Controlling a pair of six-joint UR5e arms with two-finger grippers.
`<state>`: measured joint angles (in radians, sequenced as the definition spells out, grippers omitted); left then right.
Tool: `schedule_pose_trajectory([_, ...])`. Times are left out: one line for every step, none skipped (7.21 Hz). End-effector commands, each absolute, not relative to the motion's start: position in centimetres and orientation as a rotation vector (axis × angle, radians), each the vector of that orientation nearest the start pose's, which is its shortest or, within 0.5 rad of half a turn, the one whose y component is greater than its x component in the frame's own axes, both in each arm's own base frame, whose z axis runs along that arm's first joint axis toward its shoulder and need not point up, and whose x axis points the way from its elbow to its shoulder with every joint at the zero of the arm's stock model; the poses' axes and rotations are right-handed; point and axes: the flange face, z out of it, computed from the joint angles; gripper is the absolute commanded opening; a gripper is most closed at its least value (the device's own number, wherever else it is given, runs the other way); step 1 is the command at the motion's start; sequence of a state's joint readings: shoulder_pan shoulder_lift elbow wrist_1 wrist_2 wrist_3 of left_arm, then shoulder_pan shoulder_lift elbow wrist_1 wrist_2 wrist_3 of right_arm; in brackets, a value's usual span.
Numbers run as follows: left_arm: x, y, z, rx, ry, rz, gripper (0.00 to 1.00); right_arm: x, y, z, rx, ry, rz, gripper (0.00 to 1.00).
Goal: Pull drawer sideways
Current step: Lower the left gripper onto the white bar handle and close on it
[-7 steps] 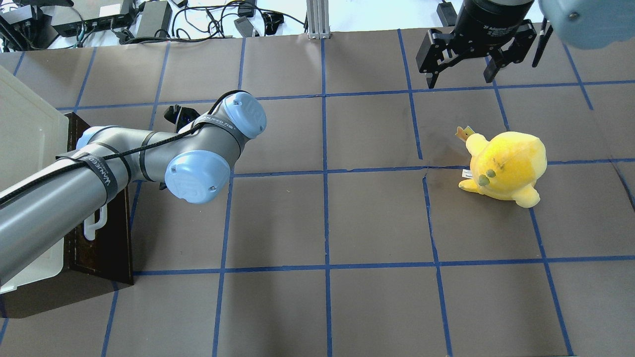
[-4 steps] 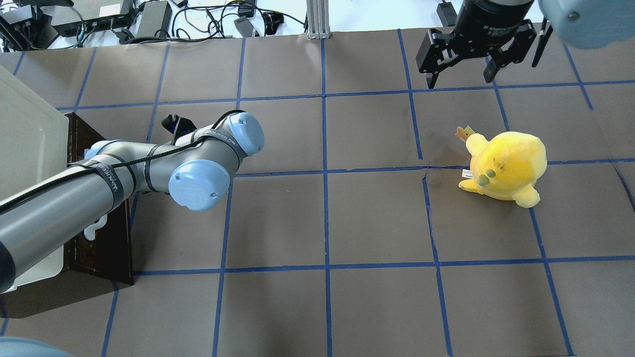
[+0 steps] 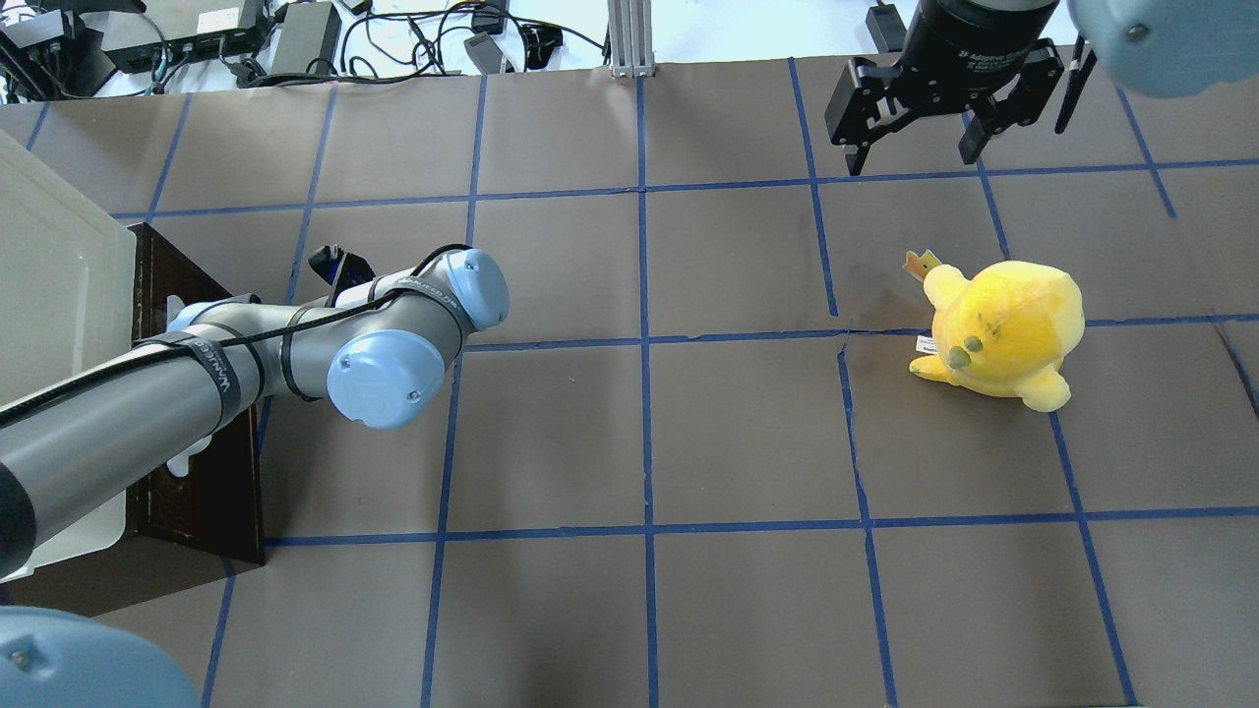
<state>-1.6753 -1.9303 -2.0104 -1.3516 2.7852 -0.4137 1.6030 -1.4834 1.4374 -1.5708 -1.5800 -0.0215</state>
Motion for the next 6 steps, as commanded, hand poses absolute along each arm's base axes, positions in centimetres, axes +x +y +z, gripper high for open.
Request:
schedule_pose_trajectory([-8.18, -47.3, 19.2, 0.097, 1.855, 0.225, 0.97, 14.95, -52.85, 50.9, -0.084, 3.149, -0.073, 1.0])
schedule_pose_trajectory([-8.14, -47.06, 19.01, 0.106, 1.847, 0.229, 0.88, 14.95, -52.85, 50.9, -0.084, 3.149, -0.073, 1.0])
schedule_pose_trajectory([-8.13, -47.05, 19.15, 0.104, 1.847, 0.227, 0.86, 14.95, -52.85, 50.9, -0.084, 3.149, -0.073, 1.0])
schedule_pose_trajectory([-8.13, -47.05, 19.15, 0.104, 1.847, 0.227, 0.78, 14.95, -52.85, 50.9, -0.084, 3.149, -0.073, 1.0])
schedule_pose_trajectory([-8.14, -47.04, 19.14, 0.104, 1.849, 0.227, 0.73, 14.95, -52.85, 50.9, -0.084, 3.149, -0.073, 1.0])
schedule_pose_trajectory([-8.14, -47.04, 19.14, 0.104, 1.849, 0.227, 0.71, 14.95, -52.85, 50.9, -0.084, 3.149, -0.073, 1.0])
